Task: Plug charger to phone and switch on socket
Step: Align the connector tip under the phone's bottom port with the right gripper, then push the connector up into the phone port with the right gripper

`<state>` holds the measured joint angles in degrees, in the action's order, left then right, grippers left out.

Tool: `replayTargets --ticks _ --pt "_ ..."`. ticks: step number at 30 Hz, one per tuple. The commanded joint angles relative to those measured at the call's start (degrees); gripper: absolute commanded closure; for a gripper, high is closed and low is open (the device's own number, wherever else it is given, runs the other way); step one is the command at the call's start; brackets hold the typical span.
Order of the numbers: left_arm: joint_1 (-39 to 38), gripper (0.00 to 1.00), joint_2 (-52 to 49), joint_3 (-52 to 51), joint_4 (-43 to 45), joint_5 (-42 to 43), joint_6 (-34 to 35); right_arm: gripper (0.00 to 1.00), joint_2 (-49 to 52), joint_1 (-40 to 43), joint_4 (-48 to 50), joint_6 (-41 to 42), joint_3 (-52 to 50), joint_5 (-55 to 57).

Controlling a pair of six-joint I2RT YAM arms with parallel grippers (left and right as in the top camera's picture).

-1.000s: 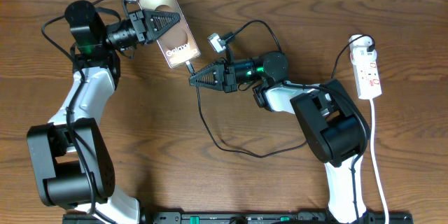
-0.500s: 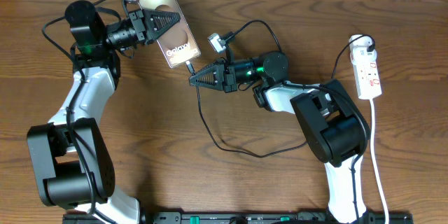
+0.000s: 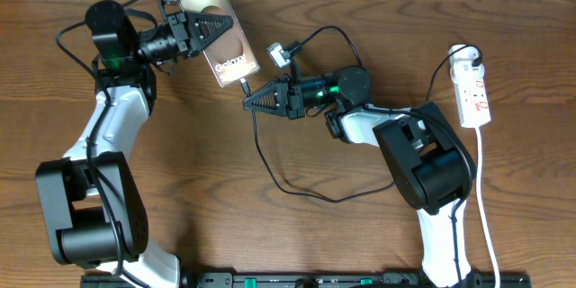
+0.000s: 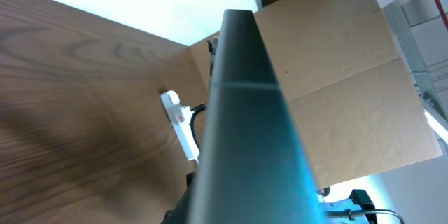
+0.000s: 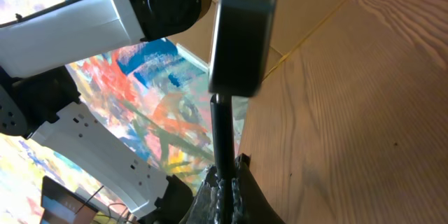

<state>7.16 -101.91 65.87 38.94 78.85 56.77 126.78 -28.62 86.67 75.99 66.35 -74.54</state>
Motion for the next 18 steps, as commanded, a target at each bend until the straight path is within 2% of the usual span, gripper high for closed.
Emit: replayTargets --ticks 1,7,12,18 --pt "-1.5 0.93 0.1 0.7 0.4 1.7 -0.8 0.99 0.0 -0.2 0.5 0.7 0.3 3.0" --pt "-1.3 0.93 0.1 0.7 0.4 2.7 -1.6 0.99 -0.1 -0.1 0.5 0.7 0.3 2.0" --pt "-1.4 0.93 0.1 0.7 0.4 9.7 -5.7 0.99 0.0 0.3 0.5 0.9 0.3 1.7" --pt "-1.4 0.92 0.1 0.7 0.4 11.2 -6.2 0.99 0.0 0.2 0.6 1.4 0.3 2.3"
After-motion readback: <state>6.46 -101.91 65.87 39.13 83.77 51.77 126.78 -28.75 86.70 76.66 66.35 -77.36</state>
